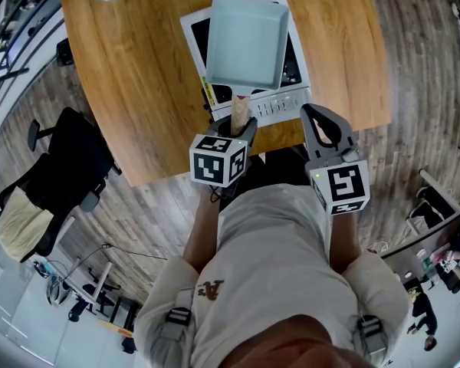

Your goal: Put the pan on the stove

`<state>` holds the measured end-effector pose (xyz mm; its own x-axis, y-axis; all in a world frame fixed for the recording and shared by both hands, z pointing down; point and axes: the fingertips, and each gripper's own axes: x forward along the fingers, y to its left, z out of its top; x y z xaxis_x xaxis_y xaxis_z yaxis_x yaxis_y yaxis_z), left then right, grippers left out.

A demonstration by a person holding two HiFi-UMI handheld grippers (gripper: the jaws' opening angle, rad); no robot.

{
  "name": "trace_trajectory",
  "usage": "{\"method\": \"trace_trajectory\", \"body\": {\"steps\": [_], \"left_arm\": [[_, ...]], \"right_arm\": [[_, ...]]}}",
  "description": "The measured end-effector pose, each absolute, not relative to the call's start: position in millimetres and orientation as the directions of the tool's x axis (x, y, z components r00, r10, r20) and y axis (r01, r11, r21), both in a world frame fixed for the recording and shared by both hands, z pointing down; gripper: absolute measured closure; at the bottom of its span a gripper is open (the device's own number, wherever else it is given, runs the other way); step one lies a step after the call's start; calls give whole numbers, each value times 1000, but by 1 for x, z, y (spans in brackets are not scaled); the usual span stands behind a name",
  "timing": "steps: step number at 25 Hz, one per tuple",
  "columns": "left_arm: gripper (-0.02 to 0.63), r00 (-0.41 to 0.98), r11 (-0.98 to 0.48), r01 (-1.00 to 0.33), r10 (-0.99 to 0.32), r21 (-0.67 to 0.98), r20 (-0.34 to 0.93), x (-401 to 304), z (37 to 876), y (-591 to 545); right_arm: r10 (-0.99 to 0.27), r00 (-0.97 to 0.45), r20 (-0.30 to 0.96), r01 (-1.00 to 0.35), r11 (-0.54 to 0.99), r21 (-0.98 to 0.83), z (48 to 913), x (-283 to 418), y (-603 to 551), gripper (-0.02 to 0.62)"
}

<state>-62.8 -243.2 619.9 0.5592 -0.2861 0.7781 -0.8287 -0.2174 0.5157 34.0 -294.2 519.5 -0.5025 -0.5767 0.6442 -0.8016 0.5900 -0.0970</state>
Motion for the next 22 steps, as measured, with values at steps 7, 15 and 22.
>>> {"method": "trace_trajectory", "body": {"steps": [7, 15, 22], "left_arm": [[495, 549, -228, -835, -282, 501, 787, -62, 620, -243], [489, 520, -256, -851, -279, 459, 808, -61, 622, -243], [430, 505, -274, -858, -300, 434, 810, -63, 619, -246]], "right_arm": [[-575, -500, 647, -803, 588, -97, 520, 36, -295, 574], [-572, -503, 648, -802, 589, -103, 521, 37, -294, 574], [-569, -509, 646, -797, 594, -105, 519, 36, -294, 574]]}}
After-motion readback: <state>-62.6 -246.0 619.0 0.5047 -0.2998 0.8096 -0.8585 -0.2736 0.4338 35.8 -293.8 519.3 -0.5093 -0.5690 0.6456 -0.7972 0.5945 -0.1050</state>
